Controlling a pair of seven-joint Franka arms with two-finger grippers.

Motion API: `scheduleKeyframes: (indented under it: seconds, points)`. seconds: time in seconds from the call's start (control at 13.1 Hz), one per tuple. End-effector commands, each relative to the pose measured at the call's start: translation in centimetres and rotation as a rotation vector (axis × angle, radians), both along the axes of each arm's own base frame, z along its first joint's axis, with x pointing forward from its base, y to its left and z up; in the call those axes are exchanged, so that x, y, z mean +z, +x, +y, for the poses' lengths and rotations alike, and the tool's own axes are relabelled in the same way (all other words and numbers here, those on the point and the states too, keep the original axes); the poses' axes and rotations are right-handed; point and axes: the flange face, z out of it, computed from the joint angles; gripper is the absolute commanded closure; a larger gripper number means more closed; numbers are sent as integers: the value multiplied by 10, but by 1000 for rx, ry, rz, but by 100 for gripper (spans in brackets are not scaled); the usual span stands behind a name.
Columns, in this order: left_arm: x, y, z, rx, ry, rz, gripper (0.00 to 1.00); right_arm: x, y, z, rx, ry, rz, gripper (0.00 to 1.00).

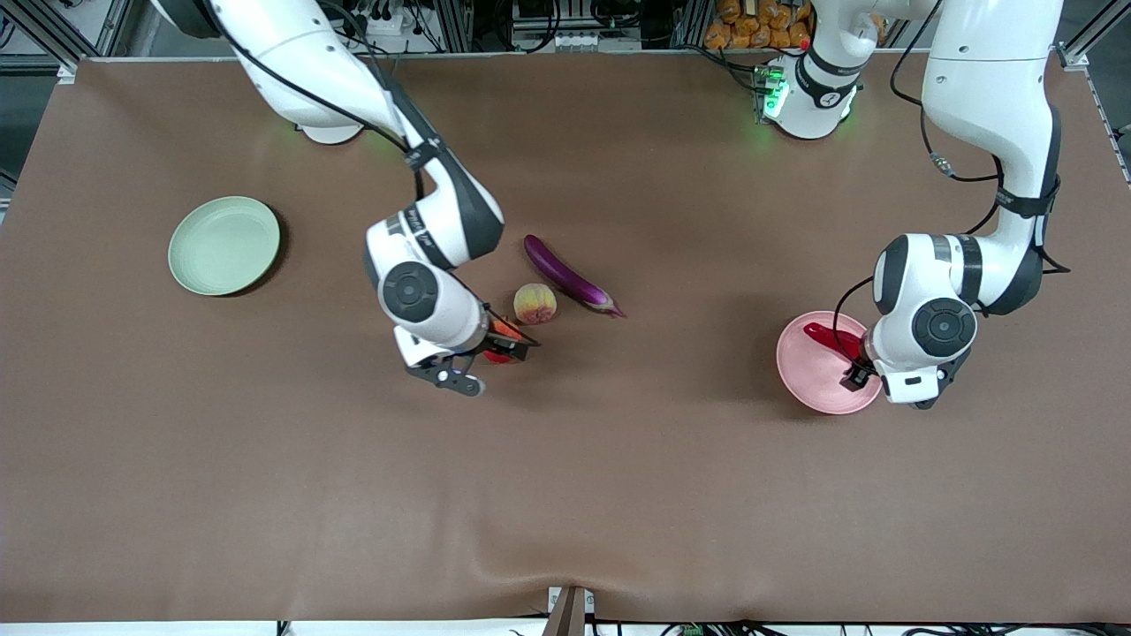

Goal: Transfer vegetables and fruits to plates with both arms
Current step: 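Release the chili on the pink plate while the right gripper grasps the apple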

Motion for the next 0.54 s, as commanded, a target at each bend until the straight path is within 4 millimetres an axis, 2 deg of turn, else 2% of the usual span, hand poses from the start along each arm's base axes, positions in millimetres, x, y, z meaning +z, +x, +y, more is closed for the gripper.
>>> scheduleKeyframes:
  seconds: [0.0,0.23,0.38,0.46]
  points:
    - [19,11,-1,-102,2,-10,0,-15,-3,5,-3,-17,4,0]
    - [36,20,-5,-238,-19,-18,0,-29,-9,1,28,-62,8,0]
    - [37,12,-58,-329,-26,4,0,-35,-16,8,37,-69,17,0]
    - [40,9,-77,-346,-26,5,0,-43,-21,8,47,-82,28,0]
